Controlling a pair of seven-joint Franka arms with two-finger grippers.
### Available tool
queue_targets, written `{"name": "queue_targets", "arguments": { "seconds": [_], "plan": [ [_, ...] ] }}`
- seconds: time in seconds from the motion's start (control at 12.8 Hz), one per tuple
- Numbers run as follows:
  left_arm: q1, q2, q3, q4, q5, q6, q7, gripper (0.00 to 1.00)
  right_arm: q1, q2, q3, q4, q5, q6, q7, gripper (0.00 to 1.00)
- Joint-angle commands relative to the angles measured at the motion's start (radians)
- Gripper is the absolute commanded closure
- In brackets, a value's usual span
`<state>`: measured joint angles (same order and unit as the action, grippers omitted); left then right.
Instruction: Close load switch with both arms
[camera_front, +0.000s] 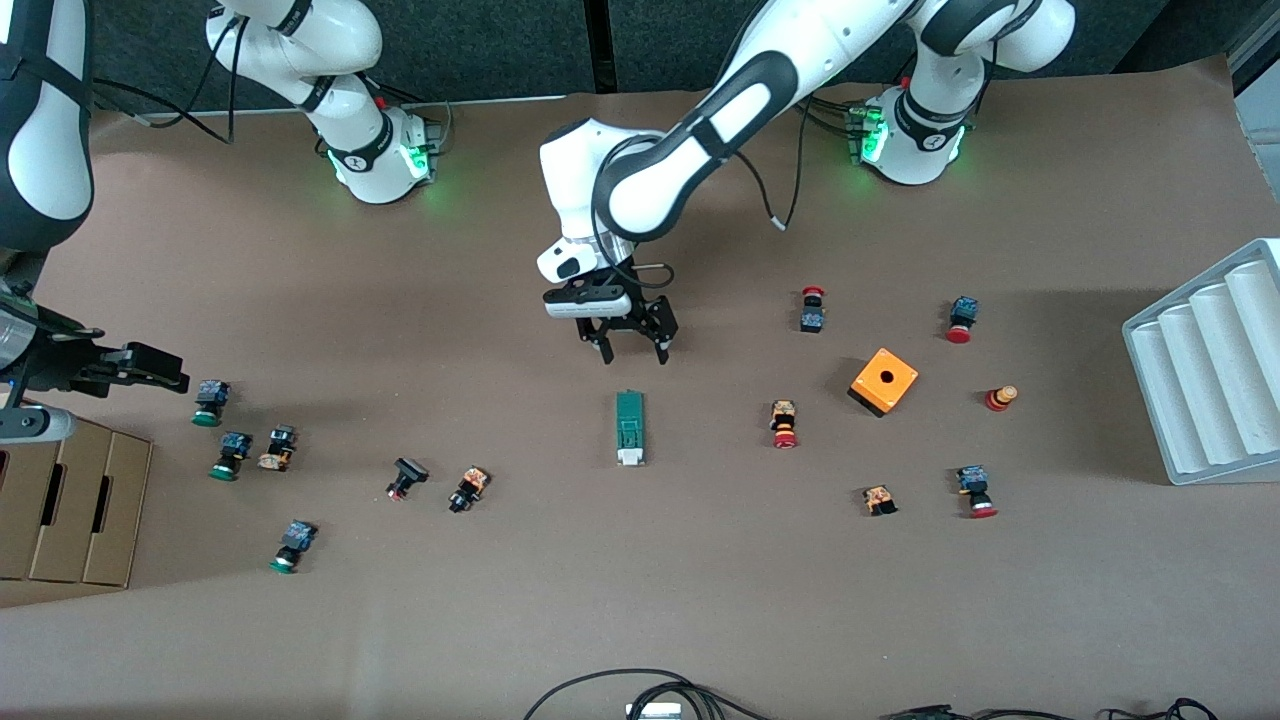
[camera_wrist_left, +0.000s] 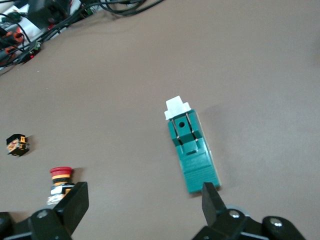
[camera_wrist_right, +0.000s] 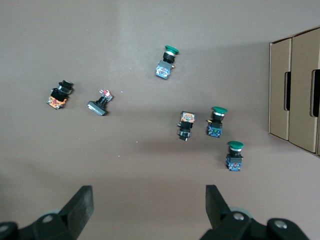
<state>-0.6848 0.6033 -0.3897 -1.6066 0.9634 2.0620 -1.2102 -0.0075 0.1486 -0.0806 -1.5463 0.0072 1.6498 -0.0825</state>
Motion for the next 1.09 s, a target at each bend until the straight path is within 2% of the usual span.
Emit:
{"name": "queue_targets", "arguments": {
  "seconds": [0.0, 0.16, 0.39, 0.63, 1.02],
  "plan": [
    [0.062, -0.08, -0.003, -0.004, -0.159, 0.009, 0.258, 0.0, -0.023, -0.009, 0.019, -0.003, 0.008, -0.007, 0.021, 0.0],
    [0.103, -0.115, -0.001, 0.004, -0.265, 0.007, 0.416, 0.0, -0.081, -0.05, 0.047, -0.02, 0.02, -0.002, 0.076, 0.0],
    [0.168, -0.177, -0.003, 0.01, -0.399, -0.002, 0.564, 0.0, -0.075, -0.086, 0.047, -0.011, 0.046, -0.002, 0.142, 0.0],
    [0.223, -0.24, -0.001, 0.011, -0.5, -0.045, 0.662, 0.0, -0.075, -0.077, 0.045, -0.008, 0.065, -0.004, 0.152, 0.0],
    [0.387, -0.336, 0.0, 0.023, -0.733, -0.097, 0.934, 0.0, -0.06, -0.067, 0.047, -0.001, 0.053, -0.019, 0.158, 0.0]
  ]
}}
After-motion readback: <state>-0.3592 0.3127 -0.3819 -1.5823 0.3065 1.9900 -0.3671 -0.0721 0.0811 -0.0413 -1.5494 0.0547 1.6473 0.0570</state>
